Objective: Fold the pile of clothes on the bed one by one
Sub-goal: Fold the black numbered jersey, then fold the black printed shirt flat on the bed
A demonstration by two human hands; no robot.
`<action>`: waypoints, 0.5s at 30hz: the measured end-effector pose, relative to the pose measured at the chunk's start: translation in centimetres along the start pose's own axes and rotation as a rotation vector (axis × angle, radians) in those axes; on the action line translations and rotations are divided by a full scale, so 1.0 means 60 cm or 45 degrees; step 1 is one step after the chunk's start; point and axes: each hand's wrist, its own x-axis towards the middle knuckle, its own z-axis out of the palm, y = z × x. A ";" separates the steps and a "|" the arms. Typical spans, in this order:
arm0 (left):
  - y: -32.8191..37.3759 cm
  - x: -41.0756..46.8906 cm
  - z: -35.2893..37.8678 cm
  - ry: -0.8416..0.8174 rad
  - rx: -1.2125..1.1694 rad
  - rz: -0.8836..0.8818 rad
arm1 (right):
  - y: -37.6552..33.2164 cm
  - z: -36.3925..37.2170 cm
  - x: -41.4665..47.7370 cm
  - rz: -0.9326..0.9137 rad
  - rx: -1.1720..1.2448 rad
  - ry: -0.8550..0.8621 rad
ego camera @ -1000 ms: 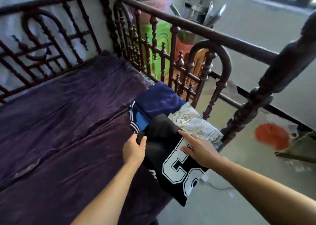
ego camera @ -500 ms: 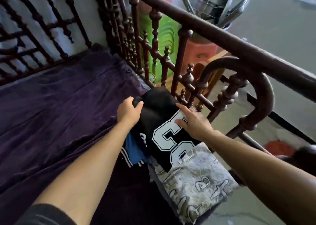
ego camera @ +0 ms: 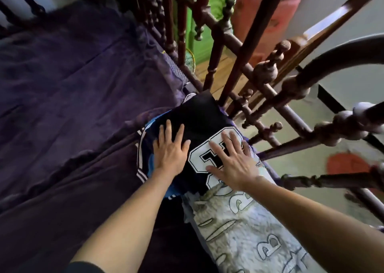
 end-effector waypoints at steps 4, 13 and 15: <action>-0.032 0.029 0.040 -0.103 0.079 0.048 | 0.004 0.061 0.023 0.050 -0.085 -0.067; -0.022 0.013 -0.024 -0.304 -0.046 0.015 | -0.018 0.028 0.016 0.069 -0.066 -0.304; -0.012 -0.029 -0.060 -0.175 -0.080 -0.028 | -0.029 -0.004 0.002 0.060 -0.057 -0.331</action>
